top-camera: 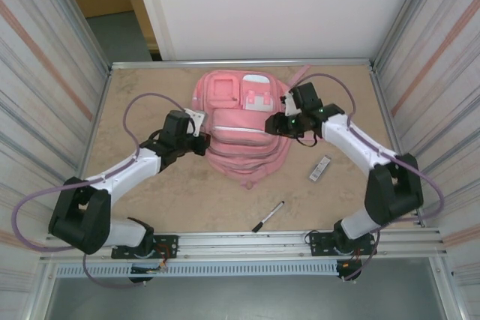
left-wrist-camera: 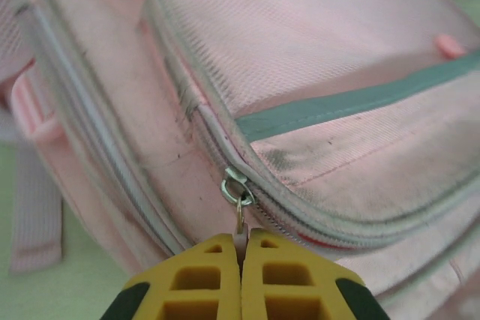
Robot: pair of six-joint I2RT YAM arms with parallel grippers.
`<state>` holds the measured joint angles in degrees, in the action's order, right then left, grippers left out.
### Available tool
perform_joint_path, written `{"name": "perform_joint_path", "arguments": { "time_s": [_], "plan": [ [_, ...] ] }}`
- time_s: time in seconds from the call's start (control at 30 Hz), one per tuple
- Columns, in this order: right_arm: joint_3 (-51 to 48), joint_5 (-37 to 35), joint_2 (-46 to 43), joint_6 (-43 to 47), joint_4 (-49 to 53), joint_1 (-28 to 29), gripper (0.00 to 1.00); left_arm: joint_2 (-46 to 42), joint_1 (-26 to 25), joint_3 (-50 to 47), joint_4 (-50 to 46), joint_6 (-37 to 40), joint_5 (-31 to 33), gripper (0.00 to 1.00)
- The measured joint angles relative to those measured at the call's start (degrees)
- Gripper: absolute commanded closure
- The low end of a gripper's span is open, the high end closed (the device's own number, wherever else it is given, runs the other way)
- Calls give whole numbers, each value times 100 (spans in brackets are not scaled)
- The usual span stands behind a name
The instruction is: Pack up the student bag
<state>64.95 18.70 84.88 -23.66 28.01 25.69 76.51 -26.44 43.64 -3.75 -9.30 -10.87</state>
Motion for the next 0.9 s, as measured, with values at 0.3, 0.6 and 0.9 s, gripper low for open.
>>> {"name": "perform_joint_path", "arguments": {
  "time_s": [0.3,0.6,0.9],
  "plan": [
    [-857,-339,-601,3495,-1478,1600,44,-2,-361,72,-208,39,-817,100],
    [-883,-455,280,5265,-2186,1786,65,129,-599,179,-201,94,-1204,100],
    [-1244,-422,271,5910,-2778,1768,100,116,-501,59,-96,118,-1228,100]
  ]
}}
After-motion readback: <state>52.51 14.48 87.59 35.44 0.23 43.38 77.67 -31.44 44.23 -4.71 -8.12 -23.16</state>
